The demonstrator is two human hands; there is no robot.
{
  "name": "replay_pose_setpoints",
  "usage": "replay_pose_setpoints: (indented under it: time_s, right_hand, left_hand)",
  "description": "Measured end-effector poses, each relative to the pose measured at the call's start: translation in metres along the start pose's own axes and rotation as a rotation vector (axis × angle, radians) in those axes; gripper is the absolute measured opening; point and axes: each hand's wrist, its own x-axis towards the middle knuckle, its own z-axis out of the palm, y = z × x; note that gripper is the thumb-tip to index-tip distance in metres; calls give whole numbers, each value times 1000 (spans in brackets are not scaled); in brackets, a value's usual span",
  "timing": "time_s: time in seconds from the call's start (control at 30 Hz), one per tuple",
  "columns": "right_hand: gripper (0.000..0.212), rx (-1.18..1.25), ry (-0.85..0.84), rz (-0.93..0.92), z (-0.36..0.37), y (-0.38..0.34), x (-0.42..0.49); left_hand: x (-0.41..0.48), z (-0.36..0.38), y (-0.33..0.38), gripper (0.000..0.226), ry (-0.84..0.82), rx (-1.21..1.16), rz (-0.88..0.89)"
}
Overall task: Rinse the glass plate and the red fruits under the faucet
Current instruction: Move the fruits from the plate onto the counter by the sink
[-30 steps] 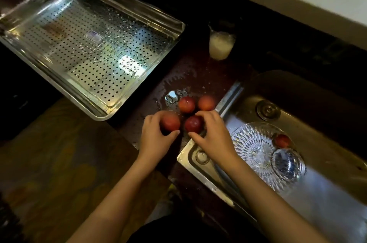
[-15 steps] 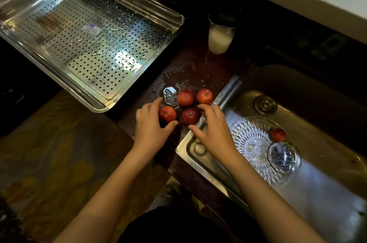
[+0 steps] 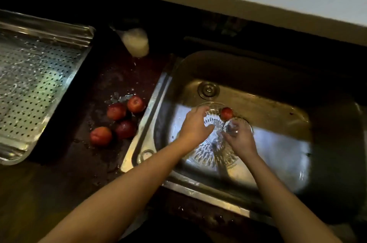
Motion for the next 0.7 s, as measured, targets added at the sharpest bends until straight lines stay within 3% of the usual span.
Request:
replay_pose_setpoints:
  time_s: [0.1, 0.33, 0.53, 0.7]
  right_hand:
    - [43, -62, 34, 39, -1, 20, 30]
    - [56, -170, 40, 3, 15, 38, 87]
    - [50, -187, 35, -120, 25, 37, 99]
    - [46, -98, 21, -118, 24, 36, 97]
  left_hand:
    - [44, 41, -5, 54, -83, 27, -62]
    - [116, 99, -24, 44, -104, 85, -181]
    - [123, 109, -30, 33, -105, -1, -131]
    - [118, 105, -32, 37, -87, -120, -170]
